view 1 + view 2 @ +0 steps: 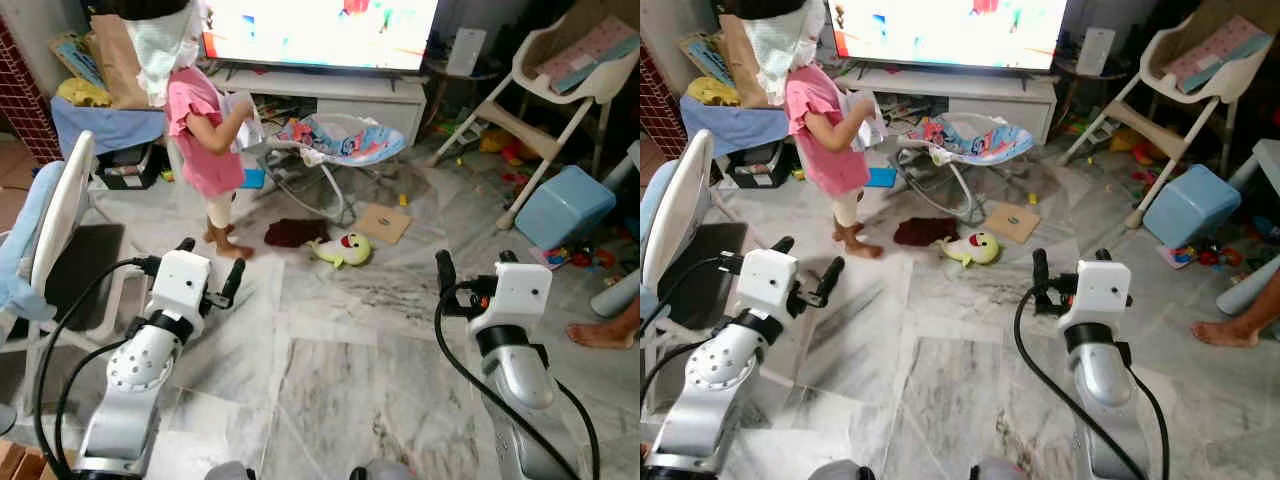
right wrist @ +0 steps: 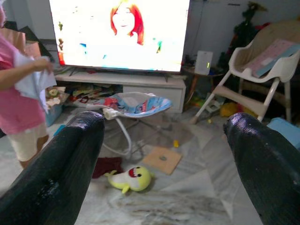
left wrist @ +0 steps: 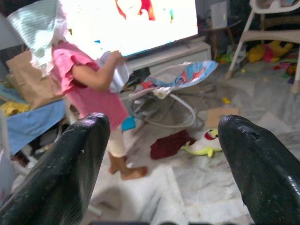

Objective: Restocking fridge

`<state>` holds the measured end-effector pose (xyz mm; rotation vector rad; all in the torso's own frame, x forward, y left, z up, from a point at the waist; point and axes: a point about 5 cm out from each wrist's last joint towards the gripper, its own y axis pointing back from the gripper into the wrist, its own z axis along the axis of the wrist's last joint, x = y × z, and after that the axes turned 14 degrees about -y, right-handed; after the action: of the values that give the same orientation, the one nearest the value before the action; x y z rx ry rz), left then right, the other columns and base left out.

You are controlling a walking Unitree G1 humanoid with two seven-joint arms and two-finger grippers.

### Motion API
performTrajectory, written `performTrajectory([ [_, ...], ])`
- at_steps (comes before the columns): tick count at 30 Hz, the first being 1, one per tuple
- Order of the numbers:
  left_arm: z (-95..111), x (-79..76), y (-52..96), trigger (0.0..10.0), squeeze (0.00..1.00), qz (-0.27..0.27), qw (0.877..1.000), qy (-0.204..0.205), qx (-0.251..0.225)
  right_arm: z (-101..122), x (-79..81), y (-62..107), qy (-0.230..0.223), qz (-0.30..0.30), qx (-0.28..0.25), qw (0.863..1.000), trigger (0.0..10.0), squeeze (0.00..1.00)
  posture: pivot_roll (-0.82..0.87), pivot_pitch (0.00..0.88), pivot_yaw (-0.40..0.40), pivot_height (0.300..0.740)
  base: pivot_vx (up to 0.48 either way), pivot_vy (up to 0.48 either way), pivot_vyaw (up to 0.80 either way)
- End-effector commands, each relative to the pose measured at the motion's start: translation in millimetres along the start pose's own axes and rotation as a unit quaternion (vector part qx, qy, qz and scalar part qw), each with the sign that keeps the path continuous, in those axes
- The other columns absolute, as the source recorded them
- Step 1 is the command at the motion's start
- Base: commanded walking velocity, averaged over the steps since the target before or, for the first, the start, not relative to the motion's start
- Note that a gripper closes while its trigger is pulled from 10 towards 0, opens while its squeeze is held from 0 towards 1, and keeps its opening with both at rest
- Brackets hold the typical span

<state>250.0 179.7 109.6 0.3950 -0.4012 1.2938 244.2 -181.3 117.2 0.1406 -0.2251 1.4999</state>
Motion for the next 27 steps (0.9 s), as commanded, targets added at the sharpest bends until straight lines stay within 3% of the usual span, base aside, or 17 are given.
performTrajectory([
  [1, -3.5, 3.1, 5.1, 10.0, 0.0, -0.004, 1.0, -0.009, 0.011, -8.5, -2.3, 2.8, -0.002, -0.01, 0.019, 1.0, 10.0, 0.0, -0.03, 0.0, -0.002, 0.74, -0.27, 0.0, 0.0],
  [18, -5.1, 7.6, -2.7, 10.0, 0.0, 0.002, 1.0, -0.014, 0.015, -8.0, -4.9, 1.7, -0.009, -0.016, 0.014, 1.0, 10.0, 0.0, -0.05, 0.0, 0.0, 0.74, -0.268, 0.0, 0.0],
  [27, -11.1, 9.7, -0.4, 10.0, 0.0, 0.011, 0.999, -0.004, 0.03, -6.5, -7.6, 0.7, 0.018, -0.032, 0.006, 0.999, 10.0, 0.0, -0.05, 0.0, 0.0, 0.74, -0.266, 0.0, 0.0],
])
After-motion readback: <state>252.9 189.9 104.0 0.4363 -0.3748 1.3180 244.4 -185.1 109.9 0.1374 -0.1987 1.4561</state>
